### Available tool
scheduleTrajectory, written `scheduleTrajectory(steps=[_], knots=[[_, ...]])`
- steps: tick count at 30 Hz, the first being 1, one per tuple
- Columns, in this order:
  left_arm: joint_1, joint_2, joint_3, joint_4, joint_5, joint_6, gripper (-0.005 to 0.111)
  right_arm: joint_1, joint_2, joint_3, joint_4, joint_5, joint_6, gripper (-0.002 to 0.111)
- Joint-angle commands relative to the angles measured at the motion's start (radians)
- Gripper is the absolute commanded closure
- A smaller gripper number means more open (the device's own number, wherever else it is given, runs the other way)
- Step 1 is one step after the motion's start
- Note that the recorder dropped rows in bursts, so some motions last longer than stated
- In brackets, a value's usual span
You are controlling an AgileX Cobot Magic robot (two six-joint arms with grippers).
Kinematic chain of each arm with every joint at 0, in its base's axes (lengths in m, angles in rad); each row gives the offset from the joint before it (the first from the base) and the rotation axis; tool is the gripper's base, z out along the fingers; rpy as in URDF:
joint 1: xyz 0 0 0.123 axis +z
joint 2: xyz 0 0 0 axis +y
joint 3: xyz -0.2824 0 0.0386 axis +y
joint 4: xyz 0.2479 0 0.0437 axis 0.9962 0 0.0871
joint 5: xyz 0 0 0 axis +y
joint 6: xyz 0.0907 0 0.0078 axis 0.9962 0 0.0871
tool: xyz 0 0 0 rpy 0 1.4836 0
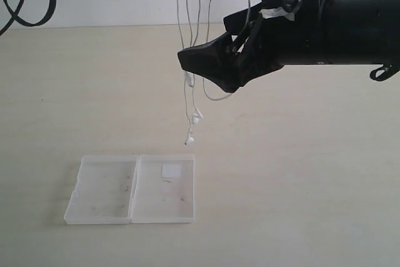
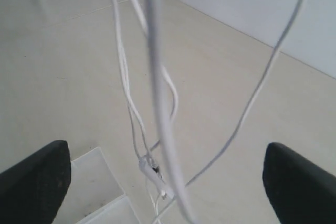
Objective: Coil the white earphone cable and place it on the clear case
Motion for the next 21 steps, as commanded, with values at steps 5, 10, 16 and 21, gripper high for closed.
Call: scheduleTrajectory(steps=[5,10,16,21], knots=[[0.002,0.000,-0.007,-0.054,-0.011,0.002,0.107,0.001,0.010,0.004,0.008,0.028,-0.004,0.014],[0.002,0.000,-0.007,-0.082,-0.014,-0.004,0.107,0.001,0.044,0.002,0.008,0.033,-0.022,0.014],[0.002,0.000,-0.007,-0.091,-0.023,-0.004,0.107,0.001,0.063,-0.043,0.008,0.003,-0.022,0.014],[0.002,0.000,-0.007,-0.099,-0.039,-0.004,0.107,0.001,0.085,-0.098,0.008,0.005,-0.015,0.014]])
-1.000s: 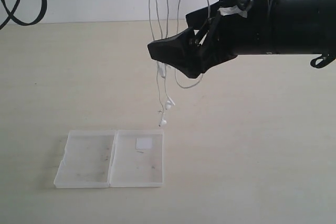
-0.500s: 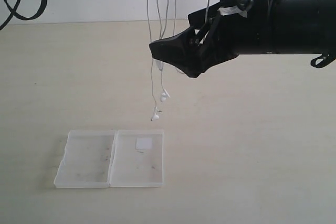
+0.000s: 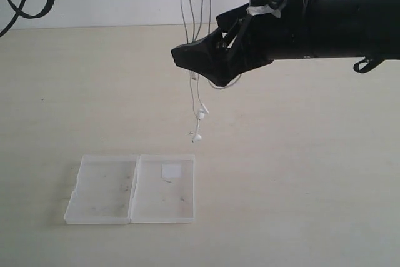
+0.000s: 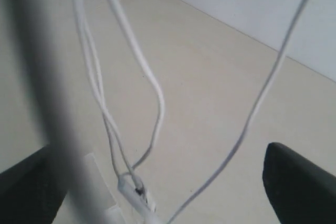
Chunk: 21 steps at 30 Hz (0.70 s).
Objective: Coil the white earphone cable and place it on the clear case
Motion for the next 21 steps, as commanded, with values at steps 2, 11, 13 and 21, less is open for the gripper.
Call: scheduleTrajectory(steps=[2,11,13,21], knots=[[0.002,0.000,-0.007,-0.033,-0.028,-0.004,0.107,0.001,0.028,-0.050,0.008,-0.003,0.001,0.014],[0.002,0.000,-0.007,-0.044,-0.031,-0.004,0.107,0.001,0.059,-0.052,0.008,0.000,0.001,0.014],[0.002,0.000,-0.007,-0.046,-0.031,0.000,0.107,0.001,0.068,-0.052,0.008,0.010,0.001,0.014],[0.002,0.000,-0.007,-0.108,-0.031,0.000,0.107,0.001,0.101,-0.052,0.008,0.056,-0.001,0.014]])
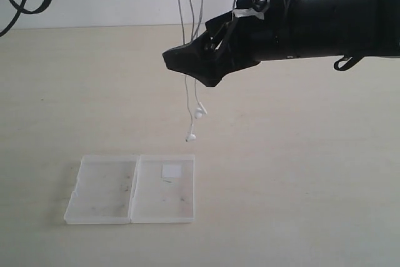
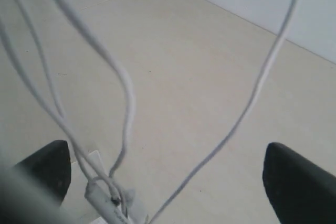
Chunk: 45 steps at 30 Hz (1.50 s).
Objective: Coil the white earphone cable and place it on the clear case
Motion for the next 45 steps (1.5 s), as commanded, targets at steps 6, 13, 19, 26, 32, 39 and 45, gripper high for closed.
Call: scheduleTrajectory(steps=[6,13,19,26,32,39,45], knots=[[0.002,0.002,-0.007,-0.145,-0.020,0.000,0.107,0.001,0.009,-0.009,0.008,0.015,-0.027,0.014],[-0.002,0.014,-0.005,-0.149,-0.100,-0.004,0.107,0.001,0.009,-0.013,0.008,0.013,-0.032,0.014],[-0.002,0.014,-0.005,-0.153,-0.093,-0.004,0.107,0.001,0.009,-0.013,0.008,0.005,-0.040,0.014],[-0.002,0.014,-0.005,-0.175,-0.087,-0.004,0.107,0.001,0.009,-0.013,0.008,-0.017,0.008,0.014],[-0.002,0.014,-0.005,-0.169,-0.087,-0.004,0.107,0.001,0.009,-0.013,0.008,-0.017,0.018,0.014],[-0.002,0.014,-0.005,-0.162,-0.087,-0.004,0.107,0.001,-0.050,-0.013,0.008,-0.010,0.041,0.014],[-0.002,0.014,-0.005,-0.163,-0.096,-0.004,0.107,0.001,-0.085,-0.013,0.008,-0.010,0.065,0.014]])
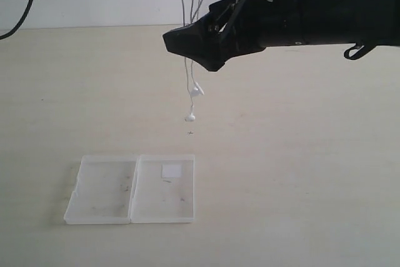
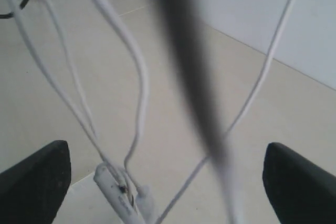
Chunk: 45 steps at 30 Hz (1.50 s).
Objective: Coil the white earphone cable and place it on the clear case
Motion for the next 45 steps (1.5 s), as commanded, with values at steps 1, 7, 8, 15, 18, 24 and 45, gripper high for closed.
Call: scheduleTrajectory(steps=[1,7,8,15,18,24,45], knots=[[-0.002,-0.001,-0.005,-0.012,-0.019,-0.004,0.107,0.001,-0.021,-0.007,0.008,0.007,0.026,0.014],[-0.002,-0.001,-0.005,-0.012,-0.022,-0.004,0.107,0.001,-0.019,-0.007,0.008,0.007,0.028,0.014],[-0.002,-0.001,-0.005,-0.012,-0.022,-0.004,0.107,0.001,-0.019,-0.007,0.008,0.007,0.028,0.014],[-0.002,-0.001,-0.005,-0.019,-0.022,-0.004,0.107,0.001,-0.019,-0.007,0.008,0.022,0.018,0.014],[-0.002,-0.001,-0.005,-0.019,-0.022,-0.004,0.107,0.001,-0.019,-0.007,0.008,-0.008,0.025,0.015],[-0.002,-0.001,-0.005,-0.017,-0.022,-0.004,0.107,0.001,-0.019,-0.019,0.008,-0.028,0.027,0.015],[-0.002,-0.001,-0.005,-0.050,-0.024,-0.004,0.107,0.001,0.059,-0.096,0.008,-0.046,0.082,0.035]])
